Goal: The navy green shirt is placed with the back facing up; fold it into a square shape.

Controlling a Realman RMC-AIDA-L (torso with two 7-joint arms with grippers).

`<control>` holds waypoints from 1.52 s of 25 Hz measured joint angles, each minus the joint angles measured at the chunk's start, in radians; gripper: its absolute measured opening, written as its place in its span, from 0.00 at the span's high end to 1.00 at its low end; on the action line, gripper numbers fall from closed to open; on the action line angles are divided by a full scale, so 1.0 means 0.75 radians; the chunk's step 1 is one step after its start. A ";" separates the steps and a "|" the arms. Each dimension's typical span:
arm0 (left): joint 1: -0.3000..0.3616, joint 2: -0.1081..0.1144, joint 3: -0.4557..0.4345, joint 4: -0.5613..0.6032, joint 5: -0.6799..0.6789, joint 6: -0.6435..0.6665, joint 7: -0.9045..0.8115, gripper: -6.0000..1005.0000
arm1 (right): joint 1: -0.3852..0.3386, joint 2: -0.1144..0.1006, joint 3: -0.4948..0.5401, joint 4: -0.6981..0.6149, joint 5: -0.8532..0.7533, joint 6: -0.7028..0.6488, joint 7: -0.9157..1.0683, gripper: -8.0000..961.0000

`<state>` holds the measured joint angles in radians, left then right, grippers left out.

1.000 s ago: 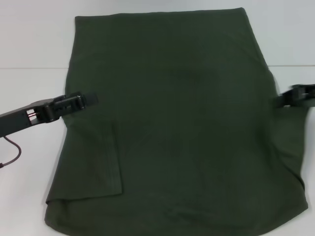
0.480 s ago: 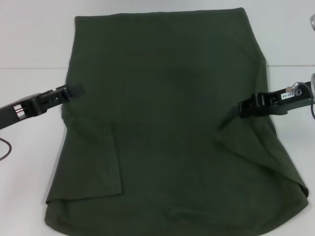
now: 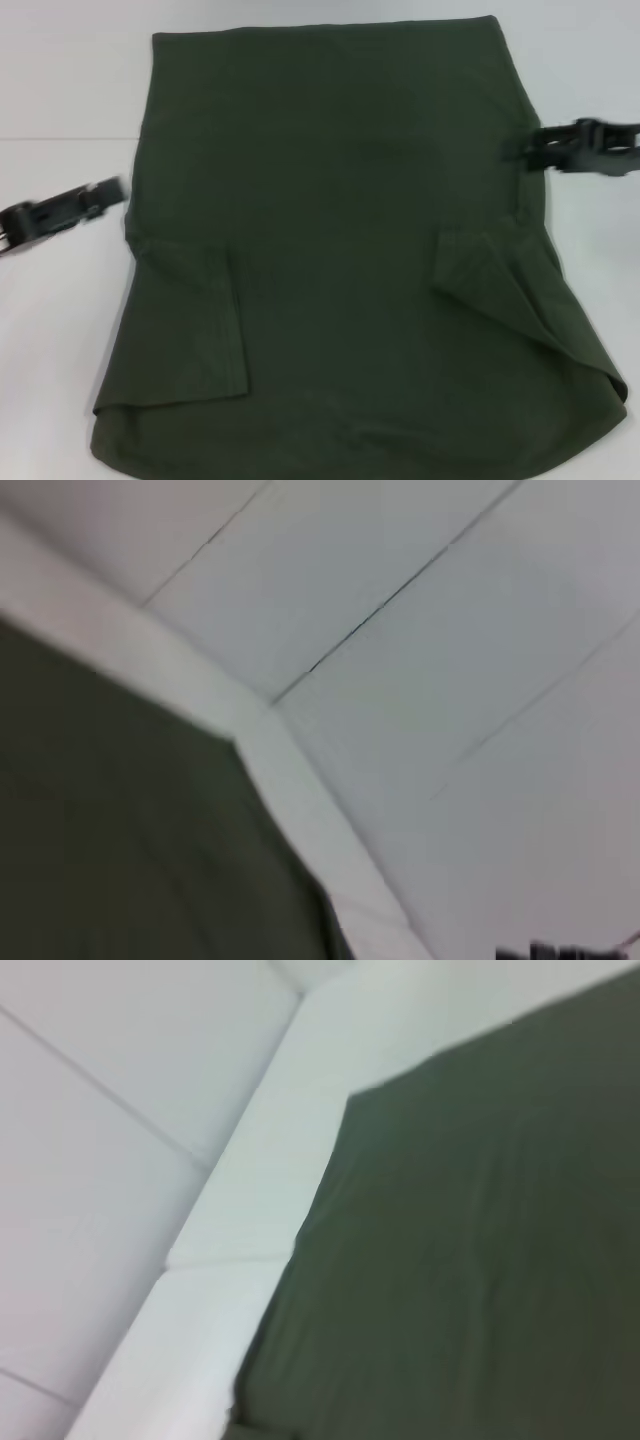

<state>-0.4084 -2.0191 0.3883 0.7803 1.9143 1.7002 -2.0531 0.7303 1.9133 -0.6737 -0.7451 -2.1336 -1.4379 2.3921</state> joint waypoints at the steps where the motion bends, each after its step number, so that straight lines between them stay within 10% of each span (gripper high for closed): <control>1: 0.012 0.021 0.005 0.000 0.016 0.023 -0.053 0.16 | -0.013 -0.014 -0.004 -0.028 -0.002 -0.003 0.007 0.42; 5: 0.070 0.110 0.010 -0.008 0.151 0.153 -0.272 0.17 | -0.027 -0.049 -0.005 -0.075 -0.031 -0.007 0.045 0.38; 8: 0.106 0.125 0.010 -0.004 0.273 0.210 -0.363 0.17 | -0.021 -0.059 -0.006 -0.101 -0.040 -0.008 0.085 0.37; 24: 0.112 0.031 0.009 -0.010 0.621 0.042 -0.529 0.18 | -0.022 -0.049 -0.013 -0.100 -0.064 -0.012 0.104 0.37; 38: 0.030 0.005 0.012 -0.083 0.691 -0.046 -0.536 0.20 | -0.027 -0.048 -0.005 -0.099 -0.062 -0.011 0.101 0.37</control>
<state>-0.3862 -2.0150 0.3973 0.7178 2.4325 1.6659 -2.4554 0.7097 1.8777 -0.6776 -0.8191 -2.1801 -1.4465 2.4675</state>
